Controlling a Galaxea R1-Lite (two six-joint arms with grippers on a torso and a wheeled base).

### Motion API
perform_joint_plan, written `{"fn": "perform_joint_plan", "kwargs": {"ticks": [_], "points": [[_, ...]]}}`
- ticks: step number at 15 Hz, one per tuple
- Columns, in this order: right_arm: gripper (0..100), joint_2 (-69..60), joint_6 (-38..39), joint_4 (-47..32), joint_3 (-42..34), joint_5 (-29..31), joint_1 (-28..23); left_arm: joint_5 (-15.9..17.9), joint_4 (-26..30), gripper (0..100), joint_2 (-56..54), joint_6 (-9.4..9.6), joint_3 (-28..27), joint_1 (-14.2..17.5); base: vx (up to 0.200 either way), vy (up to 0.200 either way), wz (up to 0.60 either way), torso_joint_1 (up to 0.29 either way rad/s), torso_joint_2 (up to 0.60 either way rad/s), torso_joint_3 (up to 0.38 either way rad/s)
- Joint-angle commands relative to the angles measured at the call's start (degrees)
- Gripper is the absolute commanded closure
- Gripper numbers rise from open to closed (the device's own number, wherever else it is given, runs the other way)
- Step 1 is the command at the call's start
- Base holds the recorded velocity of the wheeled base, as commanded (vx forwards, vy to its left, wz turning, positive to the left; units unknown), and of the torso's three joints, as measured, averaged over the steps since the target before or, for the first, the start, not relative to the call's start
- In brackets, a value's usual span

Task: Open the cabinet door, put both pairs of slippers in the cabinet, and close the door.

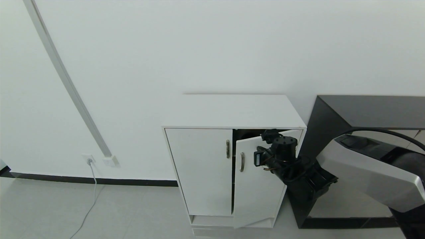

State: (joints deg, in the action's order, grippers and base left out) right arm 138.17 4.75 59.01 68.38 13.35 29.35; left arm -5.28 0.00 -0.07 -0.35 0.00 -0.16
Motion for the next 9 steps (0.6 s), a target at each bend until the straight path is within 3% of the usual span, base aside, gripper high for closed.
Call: {"fn": "perform_joint_plan", "kwargs": {"ticks": [1, 9], "points": [[100, 0.8, 0.0, 0.0, 1.1, 0.0, -0.2, -0.1, 0.0, 100, 0.1, 0.0, 0.0, 0.0, 0.0, 0.0, 0.0, 0.0, 0.0, 0.0], [100, 2.0, 0.0, -2.1, 4.4, 0.0, -1.0, 0.0, 0.0, 100, 0.1, -0.09, 0.0, 0.0, 0.0, 0.0, 0.0, 0.0, 0.0, 0.0]]}}
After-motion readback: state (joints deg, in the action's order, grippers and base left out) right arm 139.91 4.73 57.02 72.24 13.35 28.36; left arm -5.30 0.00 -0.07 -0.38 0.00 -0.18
